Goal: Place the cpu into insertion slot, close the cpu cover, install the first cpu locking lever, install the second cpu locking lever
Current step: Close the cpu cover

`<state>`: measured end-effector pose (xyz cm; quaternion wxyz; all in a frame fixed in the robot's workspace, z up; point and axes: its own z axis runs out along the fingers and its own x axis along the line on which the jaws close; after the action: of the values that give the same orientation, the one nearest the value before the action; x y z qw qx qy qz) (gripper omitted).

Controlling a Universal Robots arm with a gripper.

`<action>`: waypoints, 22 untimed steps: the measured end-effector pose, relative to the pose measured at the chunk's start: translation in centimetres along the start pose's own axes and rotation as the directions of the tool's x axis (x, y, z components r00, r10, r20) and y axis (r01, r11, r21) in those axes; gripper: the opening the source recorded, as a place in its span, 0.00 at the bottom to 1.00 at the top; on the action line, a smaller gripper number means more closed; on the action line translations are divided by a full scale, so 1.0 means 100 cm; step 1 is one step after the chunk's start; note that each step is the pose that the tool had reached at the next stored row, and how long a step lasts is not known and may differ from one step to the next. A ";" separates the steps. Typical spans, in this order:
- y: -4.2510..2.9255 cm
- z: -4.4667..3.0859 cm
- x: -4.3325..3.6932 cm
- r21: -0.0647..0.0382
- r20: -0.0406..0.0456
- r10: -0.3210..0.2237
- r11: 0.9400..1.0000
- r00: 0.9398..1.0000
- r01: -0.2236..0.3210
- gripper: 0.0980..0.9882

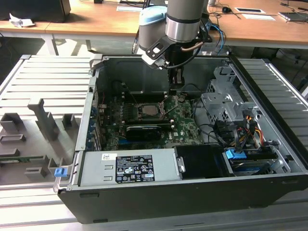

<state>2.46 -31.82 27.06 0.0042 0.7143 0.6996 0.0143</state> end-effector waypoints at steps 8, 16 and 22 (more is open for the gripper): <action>0.0008 0.0010 0.0000 0.000 0.000 0.000 1.000 1.000 0.000 0.01; 0.0010 0.0016 0.0000 0.000 0.000 0.000 1.000 1.000 0.000 0.01; 0.0047 0.0021 0.0001 0.000 0.000 0.000 1.000 1.000 0.000 0.01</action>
<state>2.93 -31.81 26.86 0.0041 0.7143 0.6997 0.0142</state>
